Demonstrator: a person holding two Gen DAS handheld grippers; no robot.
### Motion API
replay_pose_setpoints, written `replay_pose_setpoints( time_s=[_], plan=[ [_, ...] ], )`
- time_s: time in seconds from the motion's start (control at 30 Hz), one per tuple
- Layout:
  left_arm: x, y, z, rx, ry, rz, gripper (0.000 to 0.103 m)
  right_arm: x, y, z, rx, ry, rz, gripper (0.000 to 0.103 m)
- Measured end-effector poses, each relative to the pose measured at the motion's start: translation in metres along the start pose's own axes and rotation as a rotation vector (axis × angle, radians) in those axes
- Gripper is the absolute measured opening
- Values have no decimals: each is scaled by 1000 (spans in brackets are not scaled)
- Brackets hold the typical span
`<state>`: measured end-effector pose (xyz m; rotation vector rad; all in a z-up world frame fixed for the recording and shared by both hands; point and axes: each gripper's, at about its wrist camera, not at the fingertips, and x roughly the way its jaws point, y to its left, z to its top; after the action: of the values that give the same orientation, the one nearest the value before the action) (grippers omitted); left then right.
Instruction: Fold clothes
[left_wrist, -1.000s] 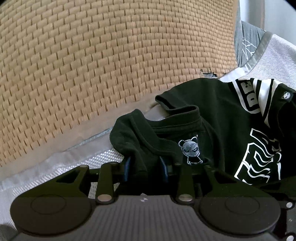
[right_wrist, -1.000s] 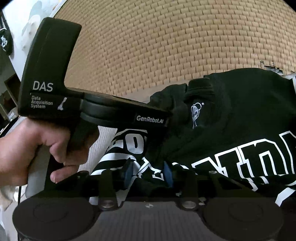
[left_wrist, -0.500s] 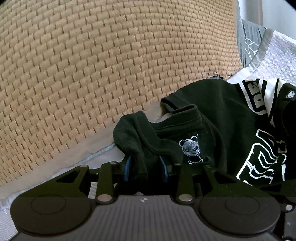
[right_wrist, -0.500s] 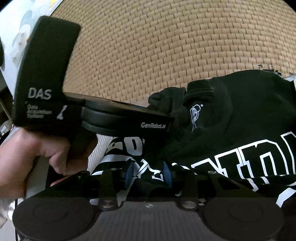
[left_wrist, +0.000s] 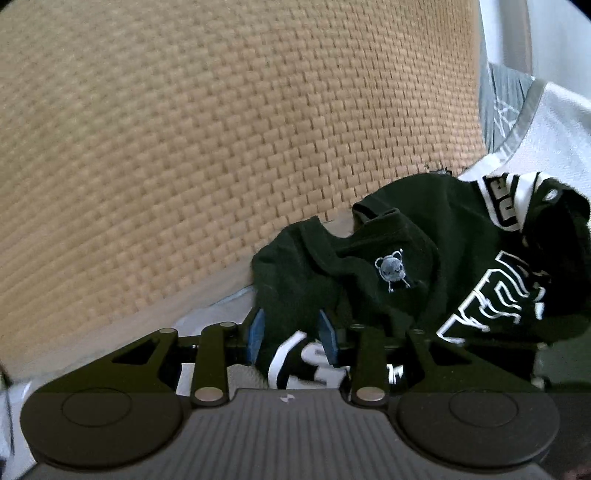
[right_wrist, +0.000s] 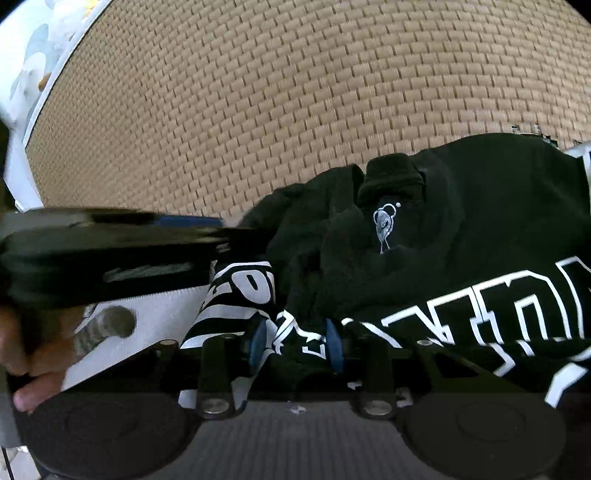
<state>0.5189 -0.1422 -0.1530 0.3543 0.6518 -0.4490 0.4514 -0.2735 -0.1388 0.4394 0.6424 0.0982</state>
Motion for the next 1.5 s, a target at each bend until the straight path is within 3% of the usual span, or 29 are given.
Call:
replay_pose_setpoints(
  time_s=[0.17,0.33,0.47,0.6,0.8,0.93,1.17,1.5],
  plan=[
    [-35,-8,-36,-32,-29,34,38,-18,9,-1,-48,-16,-25,44],
    [-62,-18,-67,-149,-63,40,39,-51,10,-3,-74,-32,-56,49],
    [-79,-38,-95,-201,-97,69,43,-83,19,-19,-224,-34,-129,49],
    [-85,-62,-119,-201,-82,88,43,-114,19,-41,-349,-50,-218,49],
    [-96,-87,-153,-238,-65,98,43,-143,7,-57,-309,-20,-274,49],
    [-102,-106,-166,-143,-57,107,44,-161,-3,-65,-232,-14,-261,49],
    [-109,-93,-183,-312,-52,164,57,-185,-5,-75,-245,-14,-349,49],
    [-113,-94,-189,-315,-72,168,57,-210,-19,-85,-301,2,-449,49]
  ],
)
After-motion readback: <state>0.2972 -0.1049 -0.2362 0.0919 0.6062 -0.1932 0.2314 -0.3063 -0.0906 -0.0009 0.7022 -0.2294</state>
